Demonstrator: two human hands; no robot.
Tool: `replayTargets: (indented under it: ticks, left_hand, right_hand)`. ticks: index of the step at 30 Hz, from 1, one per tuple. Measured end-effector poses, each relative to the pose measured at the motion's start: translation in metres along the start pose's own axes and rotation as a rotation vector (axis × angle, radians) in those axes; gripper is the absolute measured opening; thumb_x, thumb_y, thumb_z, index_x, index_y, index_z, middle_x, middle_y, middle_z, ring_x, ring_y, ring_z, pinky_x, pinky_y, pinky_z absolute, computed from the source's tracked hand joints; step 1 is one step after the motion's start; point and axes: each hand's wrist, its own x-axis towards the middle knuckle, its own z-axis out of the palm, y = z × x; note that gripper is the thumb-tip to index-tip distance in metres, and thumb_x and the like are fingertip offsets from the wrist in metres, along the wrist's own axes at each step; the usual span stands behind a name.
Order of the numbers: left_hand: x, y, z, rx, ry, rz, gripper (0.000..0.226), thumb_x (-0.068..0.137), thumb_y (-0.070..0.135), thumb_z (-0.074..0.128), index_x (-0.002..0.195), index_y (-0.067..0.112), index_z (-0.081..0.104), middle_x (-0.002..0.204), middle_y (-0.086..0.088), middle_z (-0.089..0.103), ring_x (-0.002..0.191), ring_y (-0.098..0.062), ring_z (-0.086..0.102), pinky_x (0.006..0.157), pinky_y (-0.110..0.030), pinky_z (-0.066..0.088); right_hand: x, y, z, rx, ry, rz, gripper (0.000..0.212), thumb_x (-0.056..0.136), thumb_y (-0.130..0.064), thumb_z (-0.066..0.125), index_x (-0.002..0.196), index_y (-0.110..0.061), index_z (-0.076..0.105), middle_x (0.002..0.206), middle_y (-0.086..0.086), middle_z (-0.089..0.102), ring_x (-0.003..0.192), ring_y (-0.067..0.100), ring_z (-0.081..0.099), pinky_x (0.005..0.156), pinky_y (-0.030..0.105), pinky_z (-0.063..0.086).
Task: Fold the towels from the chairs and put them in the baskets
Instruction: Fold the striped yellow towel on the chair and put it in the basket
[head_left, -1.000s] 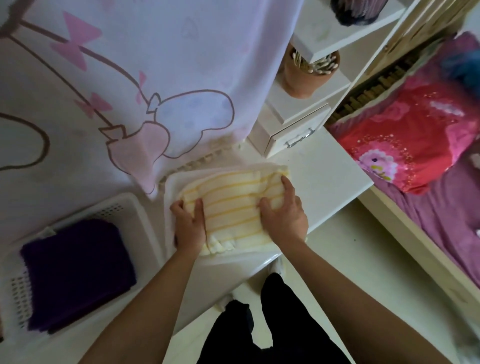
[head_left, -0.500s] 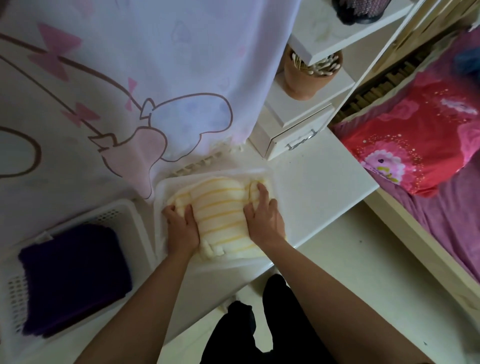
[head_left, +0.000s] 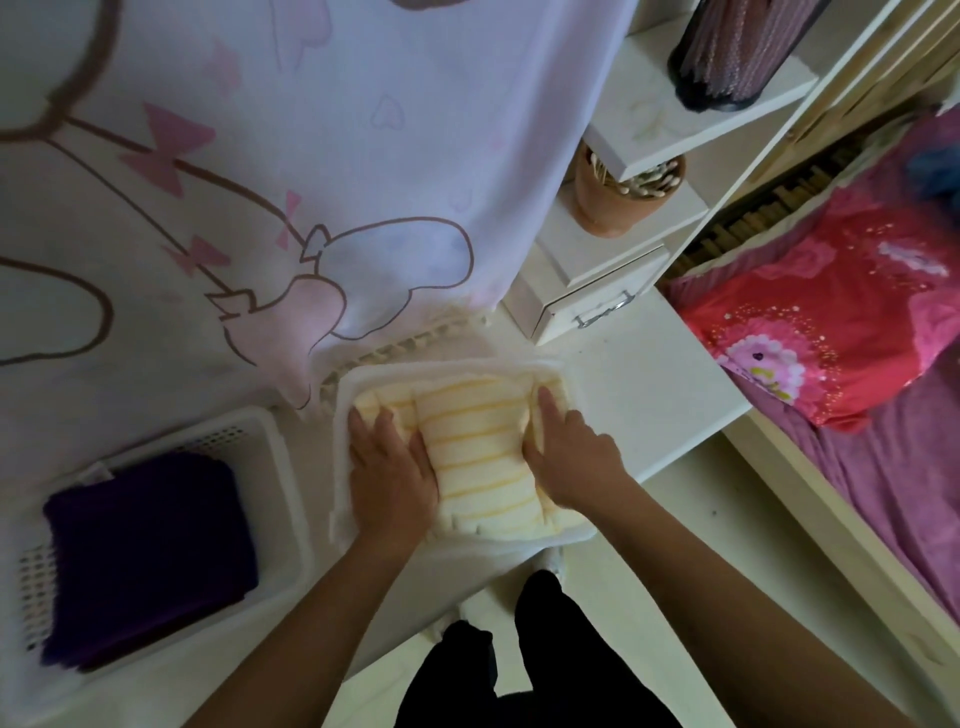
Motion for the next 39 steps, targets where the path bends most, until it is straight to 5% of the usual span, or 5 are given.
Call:
replayTargets:
  ticks: [10,14,17,27,39]
  left_hand:
    - [0.002,0.011,0.009,0.062,-0.056,-0.122,0.042,0.096,0.021,0.048,0.131,-0.002,0.046,0.152,-0.029,0.023,0.137,-0.046,0.026,0.094,-0.059,0.045]
    - [0.004,0.013,-0.001,0.03,0.126,0.307,0.047,0.096,0.032,0.043,0.135,0.006,0.05,0.153,-0.026,0.029,0.143,-0.043,0.026,0.111,-0.057,0.027]
    - [0.012,0.017,-0.011,0.136,-0.212,0.705,0.074,0.091,0.067,0.039,0.153,0.028,0.031,0.165,-0.009,0.006,0.152,-0.03,-0.003,0.118,-0.06,0.009]
    - [0.055,0.004,-0.012,0.617,-0.826,0.557,0.142,0.047,0.084,0.07,0.139,0.053,-0.033,0.155,0.011,-0.038,0.145,-0.044,-0.023,0.107,-0.072,-0.011]
    - [0.068,0.005,0.008,0.493,-0.671,0.271,0.141,0.048,0.075,0.074,0.138,0.055,-0.033,0.157,0.014,-0.034,0.145,-0.043,-0.023,0.107,-0.074,-0.008]
  right_hand:
    - [-0.019,-0.007,-0.008,-0.112,-0.248,-0.168,0.127,0.081,-0.023,0.078,0.153,-0.03,-0.027,0.163,0.016,-0.023,0.148,0.045,0.016,0.107,0.049,0.04]
    - [-0.006,-0.002,-0.004,-0.198,-0.187,-0.156,0.138,0.07,-0.043,0.087,0.156,-0.031,-0.02,0.165,0.017,-0.009,0.145,0.043,0.021,0.107,0.047,0.04]
    - [0.0,-0.004,-0.006,-0.36,-0.084,-0.199,0.138,0.07,-0.05,0.085,0.157,-0.023,-0.019,0.163,0.022,0.002,0.148,0.046,0.01,0.115,0.046,0.03]
    - [0.028,-0.006,-0.013,-0.3,-0.253,-0.244,0.113,0.088,-0.006,0.069,0.157,-0.029,-0.018,0.162,0.022,-0.023,0.148,0.054,0.005,0.111,0.053,0.034]
    - [0.079,-0.022,-0.014,-0.456,0.028,-0.36,0.106,0.087,-0.014,0.068,0.159,-0.03,-0.008,0.165,0.013,0.002,0.146,0.044,0.02,0.088,0.04,0.052]
